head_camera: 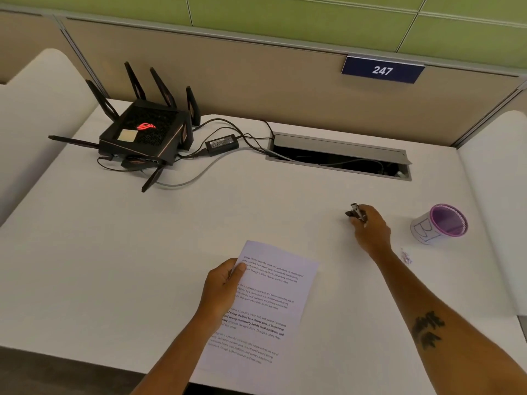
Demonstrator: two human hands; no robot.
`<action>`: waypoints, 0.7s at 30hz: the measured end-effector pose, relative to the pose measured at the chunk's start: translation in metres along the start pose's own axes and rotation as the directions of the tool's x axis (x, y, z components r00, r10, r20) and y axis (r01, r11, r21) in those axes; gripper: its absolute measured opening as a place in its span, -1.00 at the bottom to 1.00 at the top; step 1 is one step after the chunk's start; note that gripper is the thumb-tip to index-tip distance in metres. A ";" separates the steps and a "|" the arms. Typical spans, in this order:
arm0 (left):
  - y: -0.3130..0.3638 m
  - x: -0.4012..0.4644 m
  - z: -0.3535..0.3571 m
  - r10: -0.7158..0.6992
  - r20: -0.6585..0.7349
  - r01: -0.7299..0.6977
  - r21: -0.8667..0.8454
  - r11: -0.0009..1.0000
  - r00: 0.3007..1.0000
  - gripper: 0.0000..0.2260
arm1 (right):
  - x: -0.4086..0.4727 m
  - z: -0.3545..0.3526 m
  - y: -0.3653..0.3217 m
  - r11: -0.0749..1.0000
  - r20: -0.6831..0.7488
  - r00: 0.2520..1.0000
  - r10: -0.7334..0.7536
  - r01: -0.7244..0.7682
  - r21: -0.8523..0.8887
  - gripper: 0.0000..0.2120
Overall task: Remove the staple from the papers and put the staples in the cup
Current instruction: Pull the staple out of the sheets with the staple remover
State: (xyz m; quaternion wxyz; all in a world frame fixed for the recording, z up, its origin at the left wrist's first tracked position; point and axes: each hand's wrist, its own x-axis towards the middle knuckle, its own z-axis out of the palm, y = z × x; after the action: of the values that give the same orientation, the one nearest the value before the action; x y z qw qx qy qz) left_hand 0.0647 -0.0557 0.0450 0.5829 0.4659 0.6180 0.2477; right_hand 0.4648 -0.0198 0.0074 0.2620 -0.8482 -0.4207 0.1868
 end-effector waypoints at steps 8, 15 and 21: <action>0.007 -0.002 -0.009 0.037 0.044 -0.037 -0.001 0.999 0.998 -0.78 | -0.073 -0.015 -0.065 0.654 0.383 0.921 0.073 -0.334 0.679 -0.76; 0.010 -0.003 -0.030 0.083 0.084 -0.088 0.048 0.995 0.993 -0.77 | -0.120 -0.018 -0.138 0.733 0.475 0.872 -0.115 -0.248 0.633 -0.76; 0.010 -0.001 -0.048 0.129 0.133 -0.143 0.103 0.984 0.983 -0.76 | -0.138 -0.011 -0.186 0.929 0.520 0.808 -0.277 0.086 0.360 -0.70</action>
State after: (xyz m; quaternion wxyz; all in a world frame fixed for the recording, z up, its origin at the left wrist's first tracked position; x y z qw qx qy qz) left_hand 0.0217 -0.0409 0.0637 0.5754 0.5537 0.5594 0.2221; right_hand 0.2762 -0.0400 0.1412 0.2770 -0.6567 -0.5231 0.4672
